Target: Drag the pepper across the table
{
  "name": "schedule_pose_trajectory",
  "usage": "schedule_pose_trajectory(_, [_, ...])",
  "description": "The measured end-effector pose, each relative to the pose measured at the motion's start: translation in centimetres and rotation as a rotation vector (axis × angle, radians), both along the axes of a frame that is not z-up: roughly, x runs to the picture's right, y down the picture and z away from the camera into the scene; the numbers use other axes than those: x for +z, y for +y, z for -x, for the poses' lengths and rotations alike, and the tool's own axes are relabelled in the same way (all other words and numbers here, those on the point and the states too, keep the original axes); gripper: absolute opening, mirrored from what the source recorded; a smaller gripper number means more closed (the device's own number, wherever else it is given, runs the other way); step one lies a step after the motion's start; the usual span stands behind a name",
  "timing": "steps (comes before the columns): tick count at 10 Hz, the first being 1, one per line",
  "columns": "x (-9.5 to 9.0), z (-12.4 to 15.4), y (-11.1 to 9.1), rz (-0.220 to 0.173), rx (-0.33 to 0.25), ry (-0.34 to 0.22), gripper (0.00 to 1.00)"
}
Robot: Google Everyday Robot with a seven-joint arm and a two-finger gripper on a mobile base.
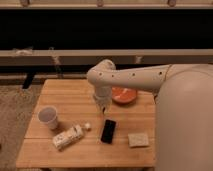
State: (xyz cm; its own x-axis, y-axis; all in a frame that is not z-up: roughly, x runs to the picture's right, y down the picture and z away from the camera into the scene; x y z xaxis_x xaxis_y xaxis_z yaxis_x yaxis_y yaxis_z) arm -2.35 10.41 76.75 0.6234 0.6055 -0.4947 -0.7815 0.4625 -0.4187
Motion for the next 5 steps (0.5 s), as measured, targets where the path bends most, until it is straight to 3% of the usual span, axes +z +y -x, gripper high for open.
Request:
schedule_pose_trajectory(1, [-0.88, 1.77, -0.92, -0.041, -0.030, -0.063, 0.80])
schedule_pose_trajectory(5, [-0.82, 1.69, -1.06, -0.048, -0.034, -0.064, 0.80])
